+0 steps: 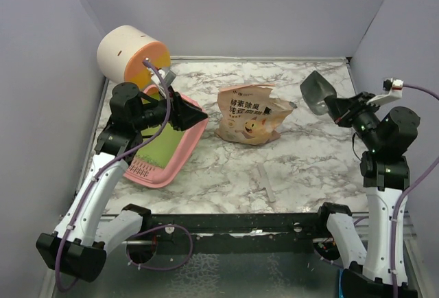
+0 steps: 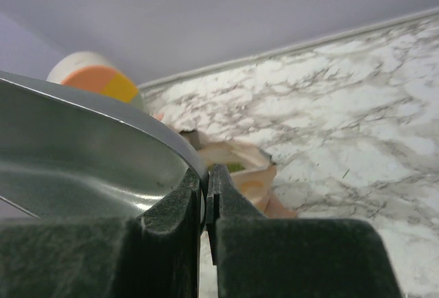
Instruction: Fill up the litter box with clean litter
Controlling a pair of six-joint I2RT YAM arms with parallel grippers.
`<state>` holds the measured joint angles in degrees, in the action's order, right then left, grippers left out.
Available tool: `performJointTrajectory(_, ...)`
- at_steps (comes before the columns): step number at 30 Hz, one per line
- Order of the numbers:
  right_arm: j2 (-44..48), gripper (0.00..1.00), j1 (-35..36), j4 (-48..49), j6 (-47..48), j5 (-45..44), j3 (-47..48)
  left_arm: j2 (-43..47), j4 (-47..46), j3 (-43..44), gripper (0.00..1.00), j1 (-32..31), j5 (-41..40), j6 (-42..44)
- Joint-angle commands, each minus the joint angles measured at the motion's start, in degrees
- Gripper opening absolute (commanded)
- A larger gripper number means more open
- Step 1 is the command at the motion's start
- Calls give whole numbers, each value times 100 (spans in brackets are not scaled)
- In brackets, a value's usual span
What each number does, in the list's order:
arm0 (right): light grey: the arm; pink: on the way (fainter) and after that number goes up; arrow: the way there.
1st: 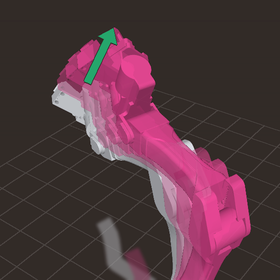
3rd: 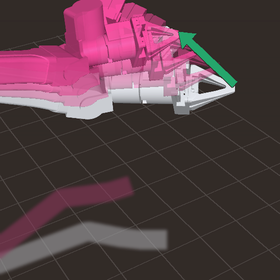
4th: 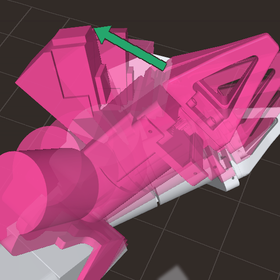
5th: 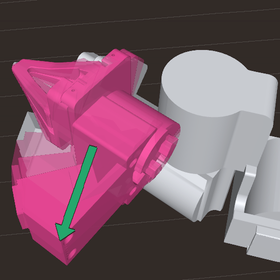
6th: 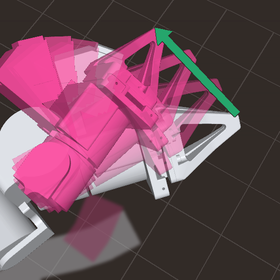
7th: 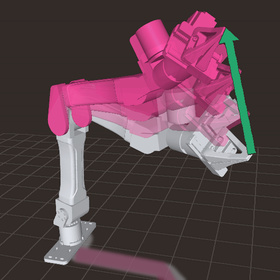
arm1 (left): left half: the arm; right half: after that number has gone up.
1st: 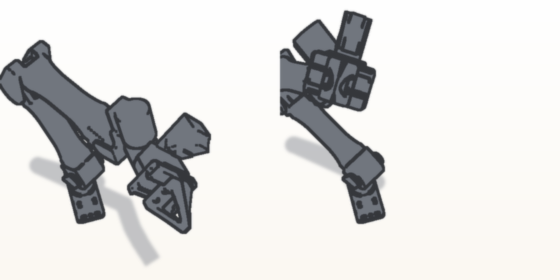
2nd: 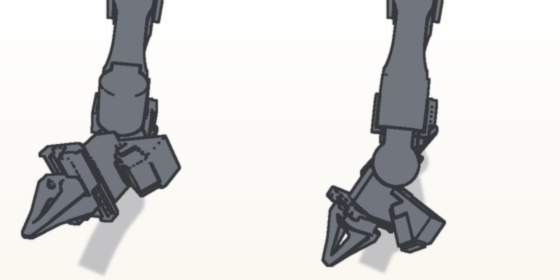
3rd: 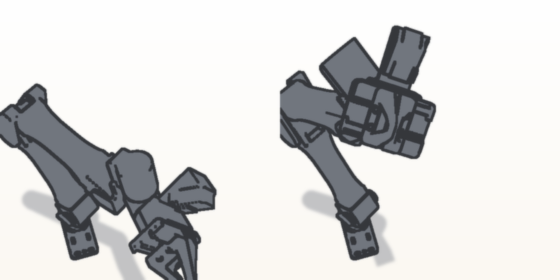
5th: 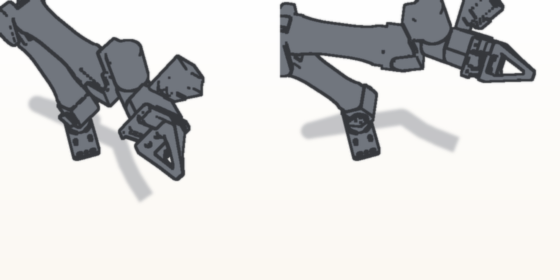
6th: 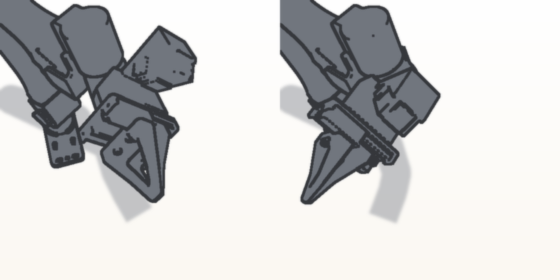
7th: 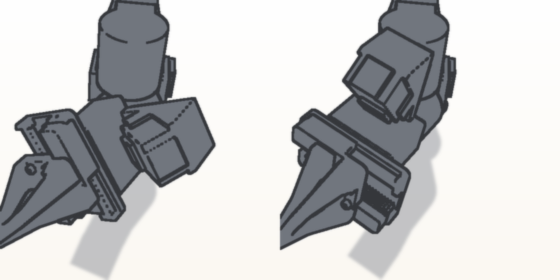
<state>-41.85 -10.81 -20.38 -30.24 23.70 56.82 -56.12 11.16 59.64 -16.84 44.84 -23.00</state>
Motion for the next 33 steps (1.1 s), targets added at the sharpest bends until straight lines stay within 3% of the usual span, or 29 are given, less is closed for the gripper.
performJointTrajectory(1,213,1,114,-1060,181,852,200,37,-251,314,40,21,816,-313)
performJointTrajectory(4,411,1,114,-1385,293,796,109,118,-17,389,40,20,996,-262)
performJointTrajectory(7,402,1,114,-1839,580,450,203,171,628,393,54,18,976,-30)
performJointTrajectory(16,-149,1,131,-2675,1384,-321,904,88,1811,503,53,-21,669,415)
performJointTrajectory(22,-645,1,132,-2625,1480,305,1509,-44,1841,592,52,-36,387,491)
performJointTrajectory(27,-1510,1,187,-2051,1301,1808,1886,-169,1861,645,51,-39,183,464)
performJointTrajectory(30,-1790,1,812,-1671,1262,1324,1916,-207,1860,725,51,-39,123,476)
performJointTrajectory(33,-2210,1,2257,-1735,1315,165,2229,-329,1853,869,51,-39,132,484)
